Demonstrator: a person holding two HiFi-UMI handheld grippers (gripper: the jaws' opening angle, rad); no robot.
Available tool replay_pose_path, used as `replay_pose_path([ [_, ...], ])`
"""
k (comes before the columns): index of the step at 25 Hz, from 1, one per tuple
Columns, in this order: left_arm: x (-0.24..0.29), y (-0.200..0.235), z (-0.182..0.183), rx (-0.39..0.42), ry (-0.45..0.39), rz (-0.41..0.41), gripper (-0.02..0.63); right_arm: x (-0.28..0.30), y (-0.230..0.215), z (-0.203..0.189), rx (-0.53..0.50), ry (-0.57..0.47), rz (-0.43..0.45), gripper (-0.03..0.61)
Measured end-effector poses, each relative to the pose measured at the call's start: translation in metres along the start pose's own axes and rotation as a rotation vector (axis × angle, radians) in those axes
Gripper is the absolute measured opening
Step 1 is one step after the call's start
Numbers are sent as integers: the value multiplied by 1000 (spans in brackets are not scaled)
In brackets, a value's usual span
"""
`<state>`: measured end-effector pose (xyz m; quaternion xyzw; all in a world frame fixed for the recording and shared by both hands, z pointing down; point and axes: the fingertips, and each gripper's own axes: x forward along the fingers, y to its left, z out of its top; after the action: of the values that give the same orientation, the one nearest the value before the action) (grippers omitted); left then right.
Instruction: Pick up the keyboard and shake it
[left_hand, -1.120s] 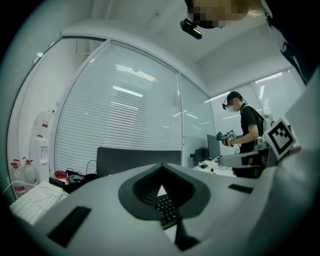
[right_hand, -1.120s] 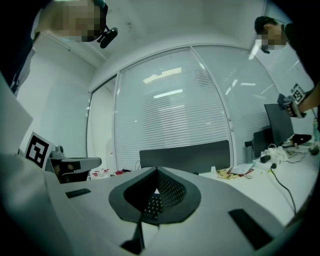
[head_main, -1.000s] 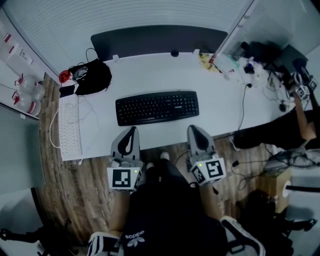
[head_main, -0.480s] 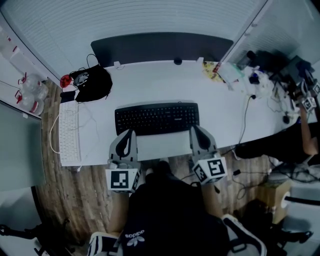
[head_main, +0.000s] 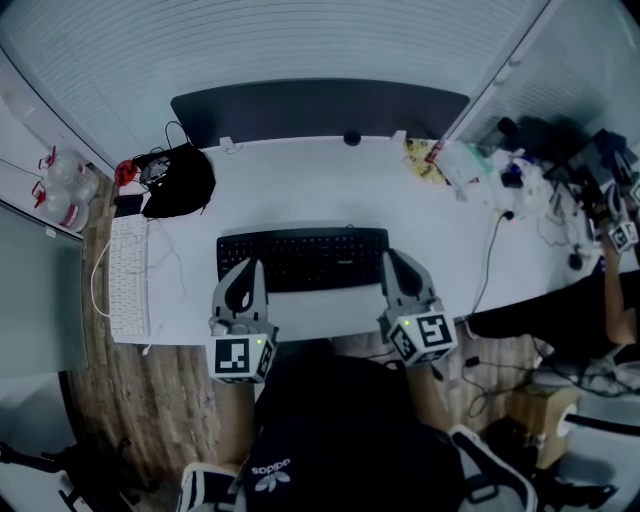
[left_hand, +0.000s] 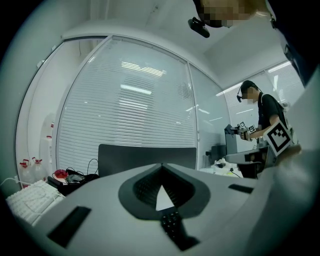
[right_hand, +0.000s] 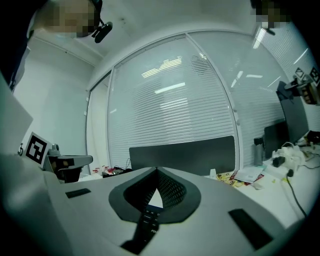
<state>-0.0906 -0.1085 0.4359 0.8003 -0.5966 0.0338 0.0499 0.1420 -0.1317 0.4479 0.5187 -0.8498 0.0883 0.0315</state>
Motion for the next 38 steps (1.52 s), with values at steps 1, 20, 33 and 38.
replay_pose_path([
  [1, 2, 1, -2, -4, 7, 7, 3, 1, -3, -2, -2, 7, 5, 4],
  [20, 7, 58, -33, 31, 141, 25, 3, 10, -26, -22, 45, 68, -60, 5],
  [33, 33, 103, -113, -36, 446, -70, 166, 9, -58, -92, 101, 251, -149, 93],
  [38, 45, 114, -147, -66, 563, -101, 173, 12, -63, -137, 115, 359, -120, 144],
])
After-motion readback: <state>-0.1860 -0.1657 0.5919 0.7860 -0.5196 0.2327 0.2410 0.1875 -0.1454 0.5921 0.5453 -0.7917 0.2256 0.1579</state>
